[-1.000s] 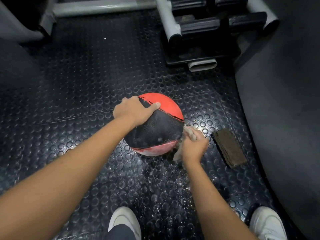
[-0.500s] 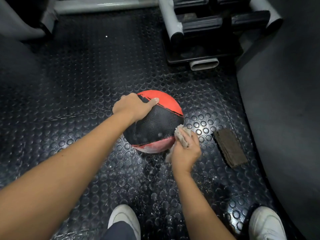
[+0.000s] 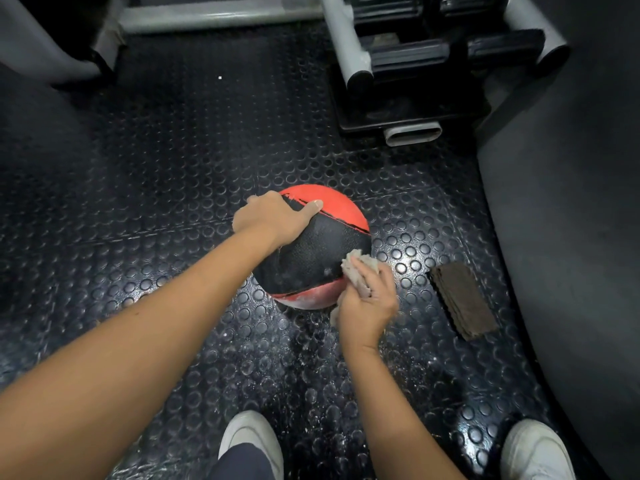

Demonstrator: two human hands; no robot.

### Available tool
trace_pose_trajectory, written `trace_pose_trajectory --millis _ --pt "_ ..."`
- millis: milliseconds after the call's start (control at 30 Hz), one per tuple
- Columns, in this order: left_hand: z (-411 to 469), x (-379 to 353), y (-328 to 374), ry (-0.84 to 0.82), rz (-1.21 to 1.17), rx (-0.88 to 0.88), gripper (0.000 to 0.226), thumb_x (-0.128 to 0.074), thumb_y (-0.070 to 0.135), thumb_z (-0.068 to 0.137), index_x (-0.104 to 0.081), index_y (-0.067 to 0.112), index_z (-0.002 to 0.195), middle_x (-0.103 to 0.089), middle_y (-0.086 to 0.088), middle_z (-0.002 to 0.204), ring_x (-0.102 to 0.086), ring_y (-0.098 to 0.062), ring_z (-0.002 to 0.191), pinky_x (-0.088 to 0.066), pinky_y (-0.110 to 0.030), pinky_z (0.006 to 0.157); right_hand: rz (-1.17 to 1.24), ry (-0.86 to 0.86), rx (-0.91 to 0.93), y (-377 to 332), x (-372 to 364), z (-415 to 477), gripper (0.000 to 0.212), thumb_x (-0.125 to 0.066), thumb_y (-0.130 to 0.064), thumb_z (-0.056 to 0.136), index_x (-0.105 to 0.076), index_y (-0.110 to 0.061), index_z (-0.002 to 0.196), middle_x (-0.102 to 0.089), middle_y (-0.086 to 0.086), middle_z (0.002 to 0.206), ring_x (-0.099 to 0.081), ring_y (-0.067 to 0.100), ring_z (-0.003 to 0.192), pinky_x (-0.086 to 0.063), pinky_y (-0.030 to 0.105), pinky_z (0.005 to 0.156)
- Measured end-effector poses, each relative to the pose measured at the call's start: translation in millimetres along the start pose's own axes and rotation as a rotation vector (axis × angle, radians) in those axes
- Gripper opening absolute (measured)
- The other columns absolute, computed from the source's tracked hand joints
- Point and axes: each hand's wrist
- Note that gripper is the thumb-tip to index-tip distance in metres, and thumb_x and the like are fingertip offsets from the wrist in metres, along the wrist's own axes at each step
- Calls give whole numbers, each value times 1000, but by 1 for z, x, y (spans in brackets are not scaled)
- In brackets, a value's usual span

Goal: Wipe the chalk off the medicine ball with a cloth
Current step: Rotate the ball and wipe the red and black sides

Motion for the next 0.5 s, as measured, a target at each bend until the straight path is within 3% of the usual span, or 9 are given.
trace_pose_trajectory --millis 100,200,267,367,500 --pt "-2 2 2 1 4 -10 91 -37 86 76 -57 11 122 -56 -15 130 -56 -36 116 -42 -38 80 -45 -151 212 -5 -5 -12 41 -59 13 70 -76 -11 100 -65 3 105 -64 22 95 -56 31 83" --pt "-4 3 4 -1 9 -21 88 -39 86 75 -59 12 117 -57 -15 129 -56 -35 115 -41 -37 79 -153 -222 379 1 5 -4 40 -57 5 68 -76 -11 99 -66 8 104 -63 26 91 -55 30 78" --pt "-5 3 6 -3 5 -21 87 -39 87 75 -60 12 114 -57 -16 128 -58 -36 112 -42 -37 77 -167 -180 331 10 14 5 47 -57 15 65 -76 -14 97 -66 7 104 -62 22 91 -55 25 79" --pt "-7 2 8 -7 -3 -12 87 -39 87 75 -59 11 113 -57 -17 128 -58 -36 111 -42 -36 73 -135 -44 141 14 20 10 55 -60 23 66 -74 -20 97 -66 2 104 -65 20 90 -58 28 78" --pt "-3 2 1 -15 -16 -13 93 -36 89 72 -57 13 120 -55 -14 131 -55 -37 116 -40 -37 75 -124 -174 286 5 11 -3 53 -58 25 63 -76 -12 98 -64 1 103 -62 20 89 -58 32 73"
Point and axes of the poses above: each hand's wrist, its own z-axis towards the middle knuckle, its own x-axis out of the back of the hand, y = z × x
